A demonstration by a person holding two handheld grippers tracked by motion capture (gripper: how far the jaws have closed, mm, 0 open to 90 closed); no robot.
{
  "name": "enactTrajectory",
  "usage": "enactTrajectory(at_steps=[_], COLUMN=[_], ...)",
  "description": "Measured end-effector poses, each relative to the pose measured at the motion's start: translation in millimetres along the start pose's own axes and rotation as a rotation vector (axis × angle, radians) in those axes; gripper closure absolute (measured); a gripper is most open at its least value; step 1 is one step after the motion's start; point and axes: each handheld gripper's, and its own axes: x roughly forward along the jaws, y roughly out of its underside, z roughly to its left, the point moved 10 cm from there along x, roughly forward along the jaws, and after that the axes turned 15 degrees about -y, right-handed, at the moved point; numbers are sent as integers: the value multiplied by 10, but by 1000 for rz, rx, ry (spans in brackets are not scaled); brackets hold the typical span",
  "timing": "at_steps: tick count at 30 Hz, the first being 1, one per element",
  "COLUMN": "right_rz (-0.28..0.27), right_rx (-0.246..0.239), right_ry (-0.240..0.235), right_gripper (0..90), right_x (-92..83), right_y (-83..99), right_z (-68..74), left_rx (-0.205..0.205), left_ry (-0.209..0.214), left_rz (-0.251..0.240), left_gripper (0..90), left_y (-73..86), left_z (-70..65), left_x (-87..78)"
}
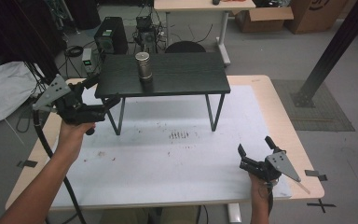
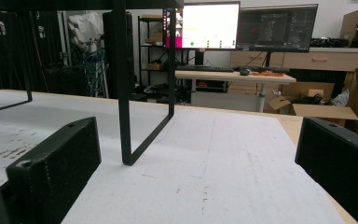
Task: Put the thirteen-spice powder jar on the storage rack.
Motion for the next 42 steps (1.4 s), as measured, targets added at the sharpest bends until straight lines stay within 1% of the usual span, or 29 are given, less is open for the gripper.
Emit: enactTrajectory(at_steps=[2, 6, 12, 15, 18, 24, 28, 31, 34, 39, 42], right_rz=[0, -1, 0, 1, 0, -1, -1, 0, 0, 1, 0], right_rx=[0, -3, -3, -3, -4, -3, -4, -5, -5, -4, -3], right_ry=[0, 0, -1, 0, 0, -1, -1, -2, -2, -1, -1], right_gripper=[0, 0, 0, 0, 0, 0, 0, 0, 0, 0, 0], right_x=[0, 1, 3, 3, 1, 1, 1, 1, 2, 1, 1], right_y=[0, -1, -1, 0, -1, -1, -2, -1, -1, 1, 0], right_z=[0, 0, 2, 2, 3, 2, 3, 4, 4, 6, 5], left_rx=[4, -5, 8, 19, 30, 79, 69, 74, 60, 45, 36], left_ry=[-8, -23, -46, -53, -71, -118, -147, -172, -179, -227, -246], left_rz=[-10, -20, -35, -28, -35, -47, -50, -44, -39, -39, -34], left_gripper=[2, 3, 3, 3, 3, 3, 3, 2, 3, 2, 3], left_y=[28, 91, 187, 260, 319, 489, 587, 688, 775, 955, 1045], left_z=[28, 84, 151, 184, 228, 316, 390, 460, 500, 622, 683], left_x=[-40, -127, -217, -248, -284, -362, -409, -456, -502, -606, -674])
